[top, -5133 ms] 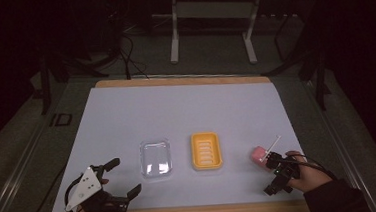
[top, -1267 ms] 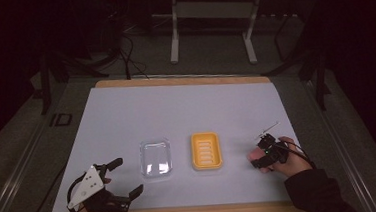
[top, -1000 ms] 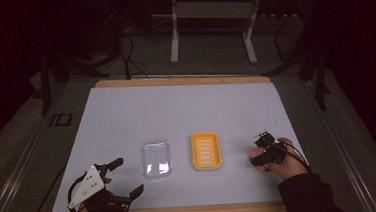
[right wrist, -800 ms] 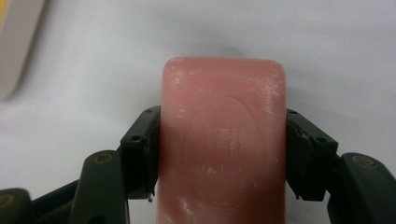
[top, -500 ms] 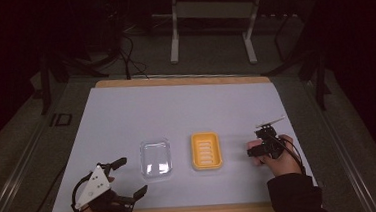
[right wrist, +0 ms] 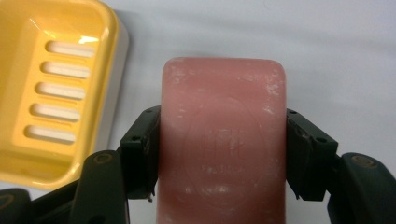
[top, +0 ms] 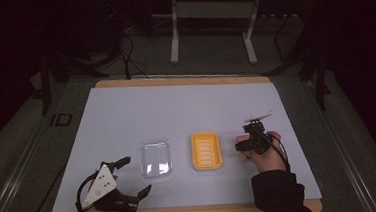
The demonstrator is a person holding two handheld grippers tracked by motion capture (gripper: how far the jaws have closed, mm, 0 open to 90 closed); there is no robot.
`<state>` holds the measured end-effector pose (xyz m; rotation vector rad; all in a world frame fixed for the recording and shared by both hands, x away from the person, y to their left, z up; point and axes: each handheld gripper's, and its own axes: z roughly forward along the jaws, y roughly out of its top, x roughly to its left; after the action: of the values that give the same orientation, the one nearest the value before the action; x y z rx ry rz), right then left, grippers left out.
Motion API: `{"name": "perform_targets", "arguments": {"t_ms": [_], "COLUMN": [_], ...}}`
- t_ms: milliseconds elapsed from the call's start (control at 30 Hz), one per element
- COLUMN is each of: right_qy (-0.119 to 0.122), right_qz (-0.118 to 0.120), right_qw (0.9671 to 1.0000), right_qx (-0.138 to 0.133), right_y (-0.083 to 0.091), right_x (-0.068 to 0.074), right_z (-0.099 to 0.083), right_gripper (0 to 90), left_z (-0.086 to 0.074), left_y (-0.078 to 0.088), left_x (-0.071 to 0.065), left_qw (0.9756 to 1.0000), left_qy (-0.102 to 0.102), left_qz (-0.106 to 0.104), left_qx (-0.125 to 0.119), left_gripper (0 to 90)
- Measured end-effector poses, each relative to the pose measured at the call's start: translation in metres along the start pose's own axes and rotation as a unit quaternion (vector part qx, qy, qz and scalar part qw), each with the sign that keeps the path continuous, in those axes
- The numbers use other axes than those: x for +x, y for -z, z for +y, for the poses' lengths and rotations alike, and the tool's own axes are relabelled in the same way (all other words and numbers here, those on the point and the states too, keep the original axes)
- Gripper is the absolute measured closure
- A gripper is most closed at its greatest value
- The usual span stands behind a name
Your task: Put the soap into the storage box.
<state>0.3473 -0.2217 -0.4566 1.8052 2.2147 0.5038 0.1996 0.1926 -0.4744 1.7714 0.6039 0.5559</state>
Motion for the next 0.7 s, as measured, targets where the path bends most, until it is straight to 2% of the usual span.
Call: {"name": "perform_targets", "arguments": {"t_ms": [333, 400, 700], "right_qy": [-0.001, 0.003, 0.016], "right_qz": [0.005, 0.0, 0.017], "right_qw": [0.9999, 0.9999, 0.9993], "right_qx": [-0.013, -0.016, -0.029], "right_y": [0.011, 0.013, 0.021], "right_x": [0.019, 0.025, 0.054], "right_z": [0.019, 0.022, 0.037], "right_gripper": [37.5, 37.5, 37.5], "left_z": [0.0, 0.0, 0.0], "left_y": [-0.003, -0.003, -0.003], "left_x": [-0.002, -0.002, -0.003], "left_qw": [0.9998, 0.9998, 0.9999], "left_qy": [-0.015, -0.015, -0.012], "left_qz": [0.001, 0.0, -0.001], "left_qx": [0.014, 0.013, 0.009], "left_gripper": [0.1, 0.2, 0.2]}}
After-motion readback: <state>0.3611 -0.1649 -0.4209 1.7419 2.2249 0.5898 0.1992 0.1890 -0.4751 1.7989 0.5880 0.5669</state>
